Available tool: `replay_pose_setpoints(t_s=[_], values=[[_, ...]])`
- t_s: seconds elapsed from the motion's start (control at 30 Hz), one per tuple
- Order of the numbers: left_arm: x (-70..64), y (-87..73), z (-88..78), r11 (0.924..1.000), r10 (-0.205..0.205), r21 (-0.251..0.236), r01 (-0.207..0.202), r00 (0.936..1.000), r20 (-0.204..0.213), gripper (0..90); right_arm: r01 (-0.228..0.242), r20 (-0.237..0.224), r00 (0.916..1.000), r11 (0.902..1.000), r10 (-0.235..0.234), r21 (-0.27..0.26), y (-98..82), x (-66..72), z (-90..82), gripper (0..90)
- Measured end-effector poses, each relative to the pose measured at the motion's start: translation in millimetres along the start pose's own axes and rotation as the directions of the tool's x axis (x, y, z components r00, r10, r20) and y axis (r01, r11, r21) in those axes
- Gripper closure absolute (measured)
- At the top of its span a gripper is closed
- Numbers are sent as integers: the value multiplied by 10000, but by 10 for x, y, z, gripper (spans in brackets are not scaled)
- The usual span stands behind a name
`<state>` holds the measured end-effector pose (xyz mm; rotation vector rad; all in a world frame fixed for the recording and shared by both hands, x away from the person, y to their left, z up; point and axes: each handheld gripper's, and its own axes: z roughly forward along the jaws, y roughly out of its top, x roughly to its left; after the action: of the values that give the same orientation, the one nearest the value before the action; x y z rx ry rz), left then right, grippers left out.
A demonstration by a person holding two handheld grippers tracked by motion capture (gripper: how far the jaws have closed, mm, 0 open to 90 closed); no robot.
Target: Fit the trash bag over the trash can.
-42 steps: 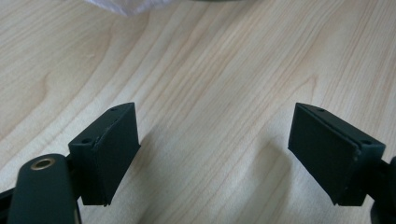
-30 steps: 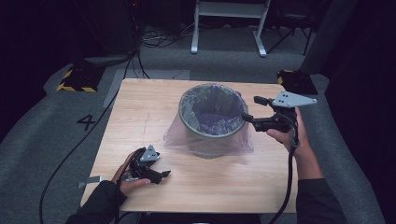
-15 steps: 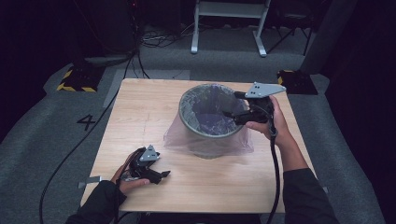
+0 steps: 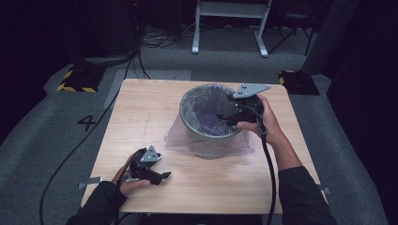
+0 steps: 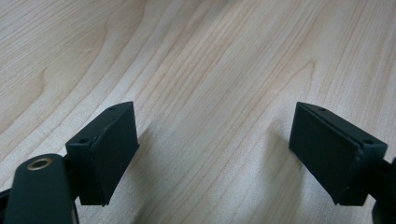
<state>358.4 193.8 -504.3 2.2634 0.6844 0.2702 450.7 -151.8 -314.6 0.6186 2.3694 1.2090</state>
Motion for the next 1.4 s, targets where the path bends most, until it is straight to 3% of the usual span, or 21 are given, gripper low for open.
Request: replay_pose_setpoints(t_s=[0.37,0.7,0.93,1.07,1.2,1.4], values=[[0,0,0,10000,5,1,-5,10000,0,150,-63,-48,10000,9973,67,730,-41,-13,110,218],[0,0,0,10000,5,-4,-5,10000,3,150,236,-128,9997,9927,-222,1185,-55,-6,166,215],[1,0,1,10000,16,-6,-16,10000,15,151,281,-242,9994,9815,-239,1894,-33,-30,234,205],[1,0,1,10000,19,-5,-19,10000,13,151,449,-286,9988,9717,-393,2318,-28,-27,290,209],[0,0,1,10000,18,-4,-18,10000,15,151,694,-469,9972,9543,-582,2906,-7,-12,337,231],[0,1,0,10000,20,3,-20,10000,12,152,704,-749,9963,9053,-429,4189,11,-30,405,207]])
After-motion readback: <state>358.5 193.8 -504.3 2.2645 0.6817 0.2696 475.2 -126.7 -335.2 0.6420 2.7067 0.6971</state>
